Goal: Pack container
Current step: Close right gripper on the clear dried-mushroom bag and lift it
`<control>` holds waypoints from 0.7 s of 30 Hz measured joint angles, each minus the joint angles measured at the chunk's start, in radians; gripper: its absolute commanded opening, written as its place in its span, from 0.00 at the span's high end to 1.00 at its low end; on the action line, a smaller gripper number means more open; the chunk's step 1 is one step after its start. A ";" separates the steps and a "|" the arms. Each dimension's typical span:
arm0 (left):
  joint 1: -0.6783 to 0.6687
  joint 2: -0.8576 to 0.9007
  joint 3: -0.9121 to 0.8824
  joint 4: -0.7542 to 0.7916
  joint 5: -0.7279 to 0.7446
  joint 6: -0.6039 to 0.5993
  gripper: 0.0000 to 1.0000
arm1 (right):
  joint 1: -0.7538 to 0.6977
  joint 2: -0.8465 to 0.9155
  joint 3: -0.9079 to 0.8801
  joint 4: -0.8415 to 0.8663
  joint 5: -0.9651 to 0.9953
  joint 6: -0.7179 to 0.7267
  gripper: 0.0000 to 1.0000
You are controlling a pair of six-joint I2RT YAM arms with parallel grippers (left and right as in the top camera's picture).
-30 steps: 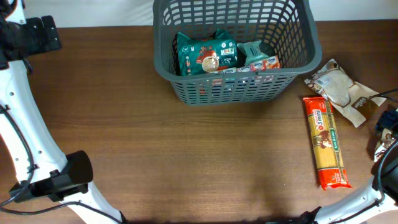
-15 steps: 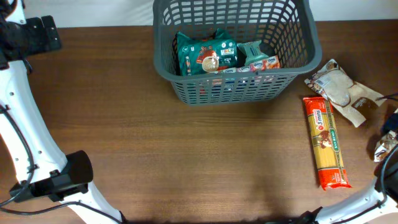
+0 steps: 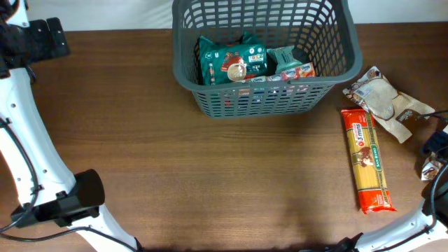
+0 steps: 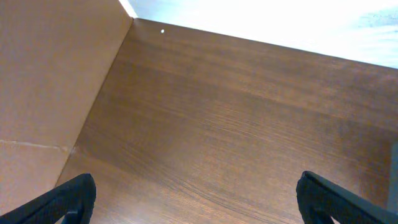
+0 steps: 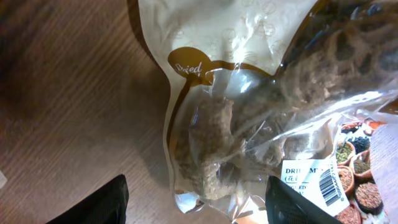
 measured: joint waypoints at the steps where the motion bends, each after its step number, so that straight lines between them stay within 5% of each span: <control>1: 0.000 0.000 0.000 0.000 0.000 0.000 0.01 | 0.000 0.000 0.000 0.005 0.000 0.000 0.39; 3: 0.000 0.000 0.000 0.000 0.000 0.000 0.01 | 0.000 0.000 0.000 0.015 0.000 -0.002 0.47; 14: 0.000 0.000 0.000 0.000 0.000 0.000 0.01 | 0.000 0.002 -0.007 0.034 0.000 0.010 0.48; 21: 0.000 0.000 0.000 0.000 0.000 0.000 0.01 | 0.000 0.002 -0.020 0.043 0.019 0.010 0.66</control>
